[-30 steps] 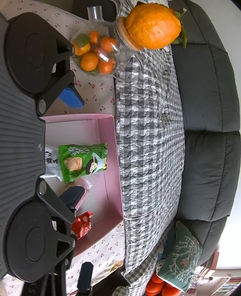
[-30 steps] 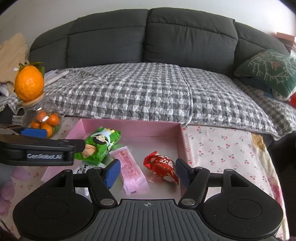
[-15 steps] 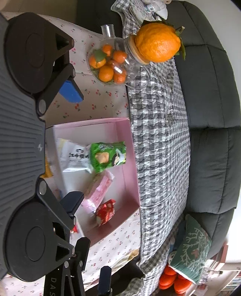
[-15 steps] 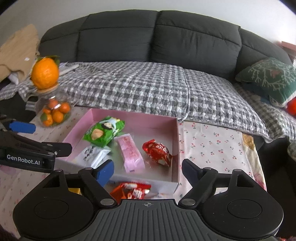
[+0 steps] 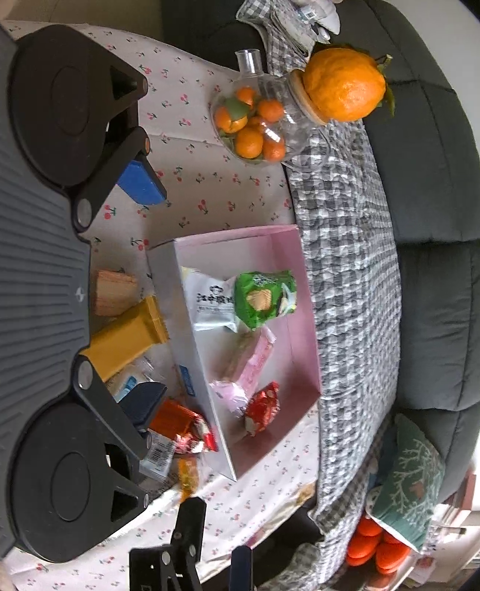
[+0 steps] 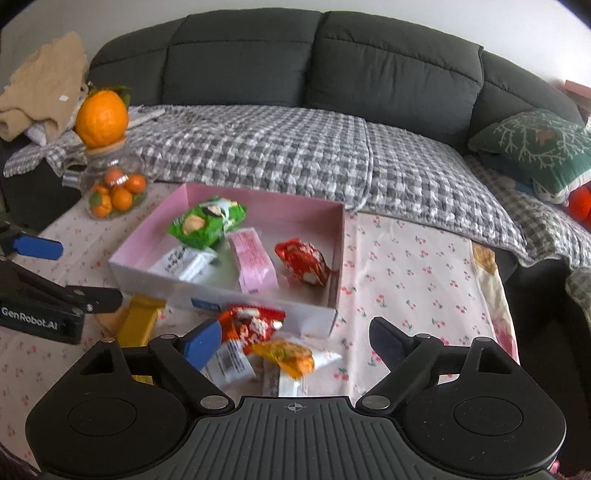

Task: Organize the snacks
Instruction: 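Withdraw both open grippers from the box toward the remaining snacks, then grasp the gold bar packet with the left gripper while the right gripper grasps a long white stick packet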

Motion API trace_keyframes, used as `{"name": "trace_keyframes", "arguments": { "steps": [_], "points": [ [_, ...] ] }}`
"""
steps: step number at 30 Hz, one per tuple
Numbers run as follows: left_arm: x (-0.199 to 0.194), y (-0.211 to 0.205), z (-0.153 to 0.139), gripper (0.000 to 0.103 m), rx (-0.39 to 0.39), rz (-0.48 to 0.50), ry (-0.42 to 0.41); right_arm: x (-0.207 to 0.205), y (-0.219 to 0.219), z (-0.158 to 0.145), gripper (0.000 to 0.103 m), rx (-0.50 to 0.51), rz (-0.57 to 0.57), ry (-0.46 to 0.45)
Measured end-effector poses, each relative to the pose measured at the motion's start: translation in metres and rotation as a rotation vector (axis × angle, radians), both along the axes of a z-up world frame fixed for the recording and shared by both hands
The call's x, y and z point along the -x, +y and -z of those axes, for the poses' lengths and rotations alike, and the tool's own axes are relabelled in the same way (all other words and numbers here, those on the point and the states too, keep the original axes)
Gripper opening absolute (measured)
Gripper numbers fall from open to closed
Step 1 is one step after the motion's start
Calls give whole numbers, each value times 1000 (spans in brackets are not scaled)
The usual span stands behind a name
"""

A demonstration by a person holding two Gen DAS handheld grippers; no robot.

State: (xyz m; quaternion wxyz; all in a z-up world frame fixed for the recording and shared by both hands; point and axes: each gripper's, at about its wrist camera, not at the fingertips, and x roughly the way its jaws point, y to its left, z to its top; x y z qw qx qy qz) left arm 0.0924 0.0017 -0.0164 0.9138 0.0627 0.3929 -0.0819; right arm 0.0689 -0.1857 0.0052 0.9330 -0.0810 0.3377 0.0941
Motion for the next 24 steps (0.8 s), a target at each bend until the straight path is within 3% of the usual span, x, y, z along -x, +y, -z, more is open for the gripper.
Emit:
{"name": "trace_keyframes", "arguments": {
  "steps": [11,18,24],
  "points": [
    [-4,3,13,100,97,-104,151,-2,-15,24,90,60,47,96],
    [-10,-10,26,88,108,-105,246,-7,-16,40,90,119,72,209],
    [-12,-17,29,79,121,-102,276,-10,-19,43,90,82,84,263]
  ]
}}
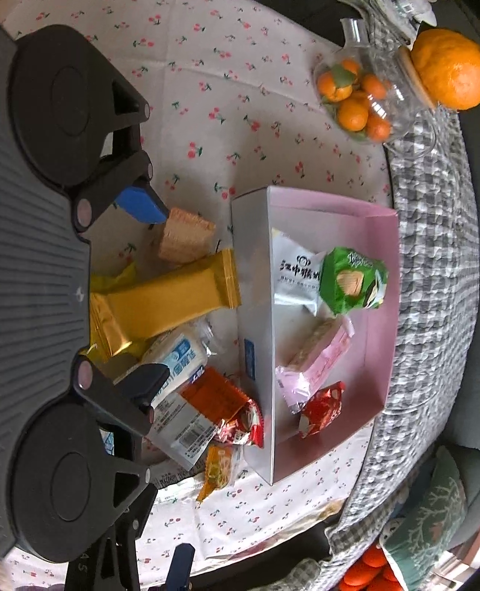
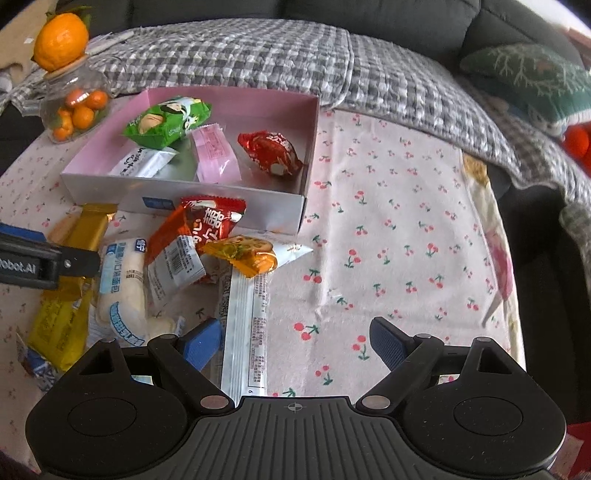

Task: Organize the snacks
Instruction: 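Grasp the gold bar packet with the left gripper while the right gripper grasps a long white stick packet, then lift the gold bar packet with the left gripper while the right gripper lifts the white stick packet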

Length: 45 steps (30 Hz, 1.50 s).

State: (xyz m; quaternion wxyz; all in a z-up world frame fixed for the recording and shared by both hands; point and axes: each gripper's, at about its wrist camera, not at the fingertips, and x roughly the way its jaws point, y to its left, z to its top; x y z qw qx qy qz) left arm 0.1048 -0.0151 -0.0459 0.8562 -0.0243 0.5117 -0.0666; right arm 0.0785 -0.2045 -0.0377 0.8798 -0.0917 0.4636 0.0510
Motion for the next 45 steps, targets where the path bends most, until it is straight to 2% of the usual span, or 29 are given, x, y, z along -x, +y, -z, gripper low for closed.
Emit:
{"name": "trace_keyframes", "arguments": {
  "steps": [9,16,21,23,25,28,29,36,42,45],
  "points": [
    [-3,-2,0,65,21,-24,0,-3,3,10,89,-58,-2,106],
    [-5,0,0,49,12,-45,-14,-2,10,11,86,-46,-16,111],
    [-5,-1,0,43,-3,-33,-20,-2,15,13,69,-40,-36,124],
    [-4,-1,0,39,-6,-25,-20,-3,16,15,59,-39,-40,134],
    [-5,-1,1,31,-6,-17,-14,-3,16,15,55,-46,-47,136],
    [-5,1,2,26,0,-8,-6,-2,17,13,33,-57,-55,132],
    [-4,1,1,26,1,-5,-5,-2,18,13,30,-59,-50,134],
    [-3,7,-1,24,27,-2,6,-3,11,8,30,-90,-33,145],
    [0,11,-9,14,48,11,-18,2,3,-5,30,-130,-26,127],
    [2,12,-12,12,57,22,-24,4,0,-11,30,-151,-29,126]
  ]
}}
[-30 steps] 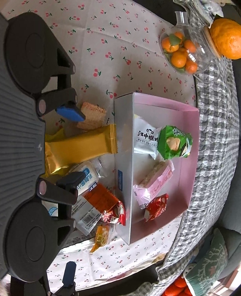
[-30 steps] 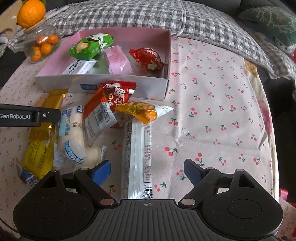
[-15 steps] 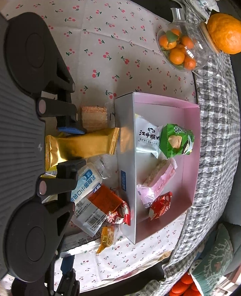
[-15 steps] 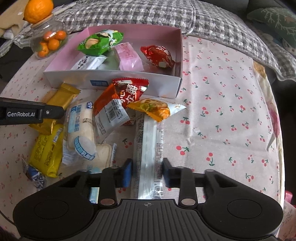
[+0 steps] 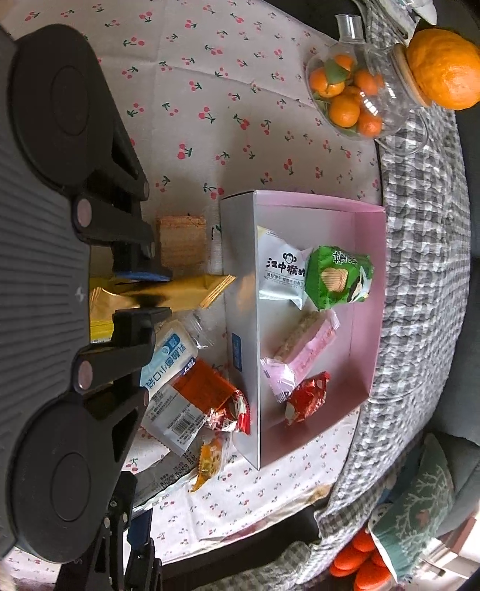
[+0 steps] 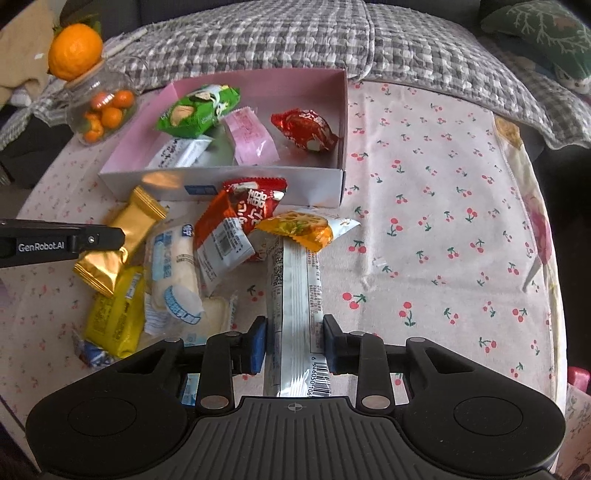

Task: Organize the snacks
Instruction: 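Lift the gold bar packet with the left gripper while the right gripper lifts the white stick packet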

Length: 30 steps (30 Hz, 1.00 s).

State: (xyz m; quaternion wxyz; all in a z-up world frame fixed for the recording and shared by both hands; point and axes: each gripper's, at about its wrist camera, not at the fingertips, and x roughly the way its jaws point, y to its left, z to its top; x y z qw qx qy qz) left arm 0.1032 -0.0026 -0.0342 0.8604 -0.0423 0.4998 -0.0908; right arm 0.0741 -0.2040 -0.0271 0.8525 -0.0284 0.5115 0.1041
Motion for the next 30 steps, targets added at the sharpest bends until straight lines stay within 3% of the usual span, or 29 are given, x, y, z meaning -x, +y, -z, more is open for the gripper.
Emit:
{"name": "trace_keyframes", "arguments": {
  "steps": [7,9,12,18,23,27,30],
  "points": [
    [0,6,1,12,7,6,8,10,-3,-15,30,-45,-9,-21],
    [1,1,1,16,-28,37,1,11,-3,-16,30,-54,-6,-22],
    [2,-9,9,29,-94,57,-4,10,0,-13,30,-44,-2,-13],
    [-2,-22,23,29,-180,77,2,7,5,-3,30,-29,-2,16],
    [-3,-19,18,22,-164,73,6,8,4,-9,30,-46,-12,9],
    [2,-14,4,9,-113,81,-14,11,1,-18,30,-75,-16,-7],
    [4,-14,1,9,-98,86,-13,12,-2,-24,30,-125,-12,2]
  ]
}}
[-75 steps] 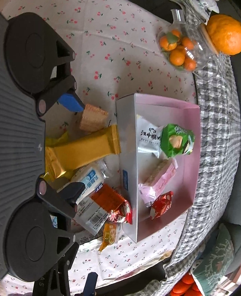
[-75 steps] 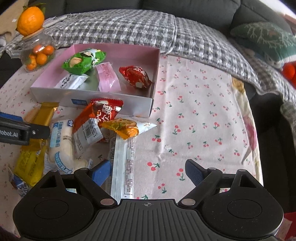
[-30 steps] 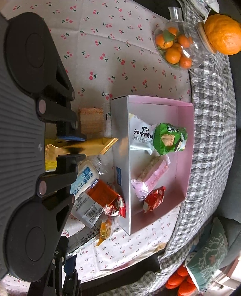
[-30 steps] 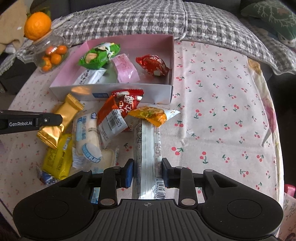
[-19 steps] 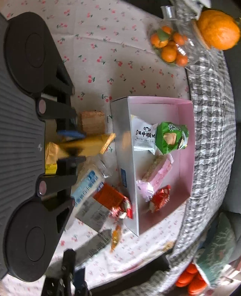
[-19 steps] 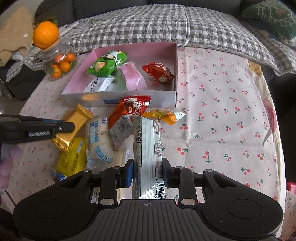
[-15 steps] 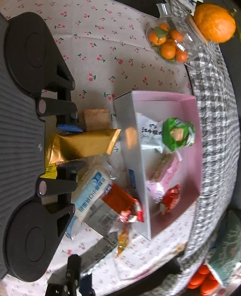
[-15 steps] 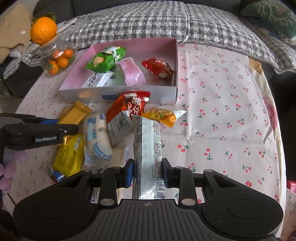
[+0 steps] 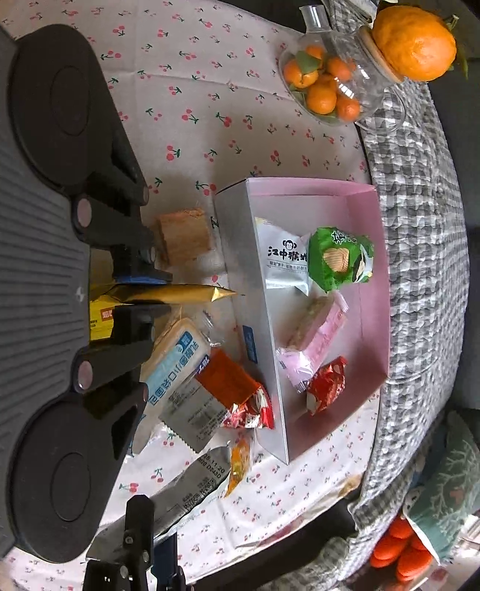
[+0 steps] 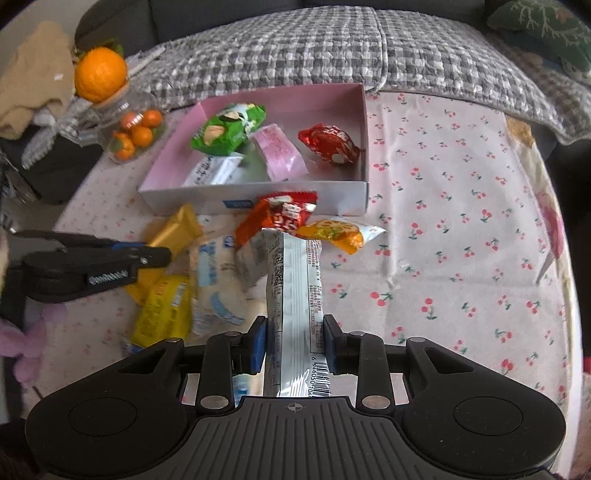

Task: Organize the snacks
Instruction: 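Lift the gold bar packet with the left gripper while the right gripper lifts the white stick packet, then carry both packets into the pink box and open both grippers to release them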

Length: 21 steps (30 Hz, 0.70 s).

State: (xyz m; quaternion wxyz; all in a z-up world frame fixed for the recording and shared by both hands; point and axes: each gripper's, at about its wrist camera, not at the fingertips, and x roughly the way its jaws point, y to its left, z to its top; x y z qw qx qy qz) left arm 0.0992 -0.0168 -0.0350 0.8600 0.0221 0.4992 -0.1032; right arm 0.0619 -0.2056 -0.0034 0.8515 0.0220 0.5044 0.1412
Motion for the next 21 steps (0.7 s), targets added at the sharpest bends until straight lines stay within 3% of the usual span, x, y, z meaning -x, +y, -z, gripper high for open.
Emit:
{"name": "trace_keyframes", "arguments": {
  "steps": [6,21],
  "points": [
    [-2,9,-6,9,62,-28,13,6,0,-15,30,-49,5,-30],
    [-11,20,-34,9,188,-89,-65,-16,-2,-30,30,-118,81,-81]
  ]
}}
